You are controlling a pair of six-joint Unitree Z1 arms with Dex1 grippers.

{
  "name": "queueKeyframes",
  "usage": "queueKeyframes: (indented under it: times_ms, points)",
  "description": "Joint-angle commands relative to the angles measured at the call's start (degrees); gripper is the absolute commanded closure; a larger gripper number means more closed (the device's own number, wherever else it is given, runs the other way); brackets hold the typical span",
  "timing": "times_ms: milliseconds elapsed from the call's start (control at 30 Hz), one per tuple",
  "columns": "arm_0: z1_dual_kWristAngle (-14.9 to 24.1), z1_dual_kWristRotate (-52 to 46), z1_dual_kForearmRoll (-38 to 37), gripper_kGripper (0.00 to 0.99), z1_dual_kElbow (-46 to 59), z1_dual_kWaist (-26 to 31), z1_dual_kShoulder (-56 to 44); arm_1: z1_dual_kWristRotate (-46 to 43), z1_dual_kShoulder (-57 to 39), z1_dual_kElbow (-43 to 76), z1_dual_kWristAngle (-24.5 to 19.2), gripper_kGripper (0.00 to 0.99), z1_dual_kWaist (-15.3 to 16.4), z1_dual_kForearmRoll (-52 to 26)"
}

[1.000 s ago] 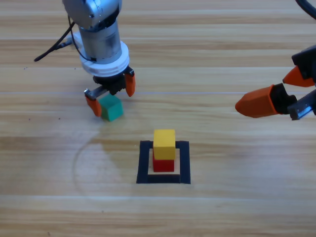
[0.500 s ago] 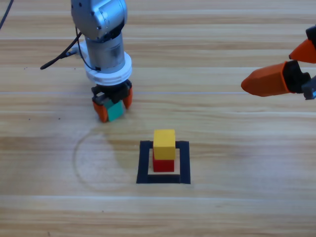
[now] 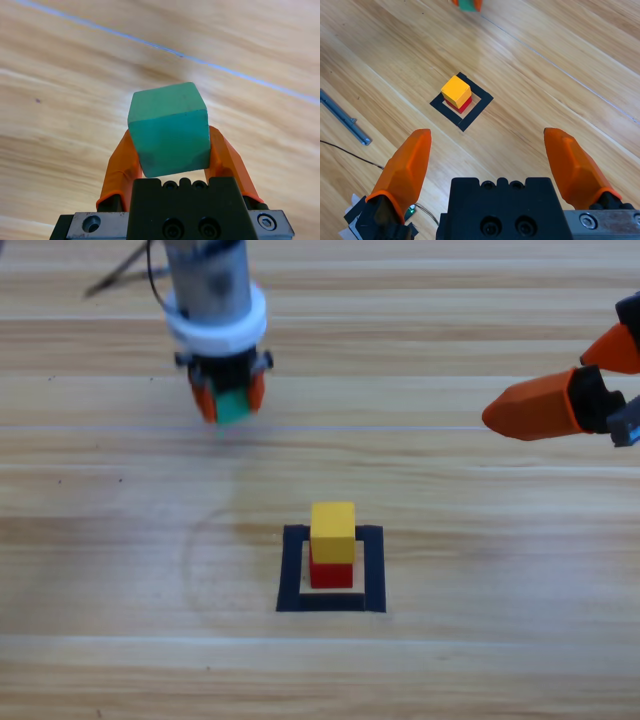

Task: Stack the blocks in the rectangular block: red at the bottom, yellow in the middle, green on top

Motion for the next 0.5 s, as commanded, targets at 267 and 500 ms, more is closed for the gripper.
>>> queueKeyframes:
  times_ms: [267,500]
  points:
    - [-4.47,32.69,2.87,0.990,3.93,-7.54,-16.21,0.90,4.53,-0.22,0.48,0.000,2.84,0.57]
    - [-4.73,33.83,2.79,0.990,4.02,-17.47,-12.69,0.98,4.70,-0.22,0.48,0.000,3.19,0.57]
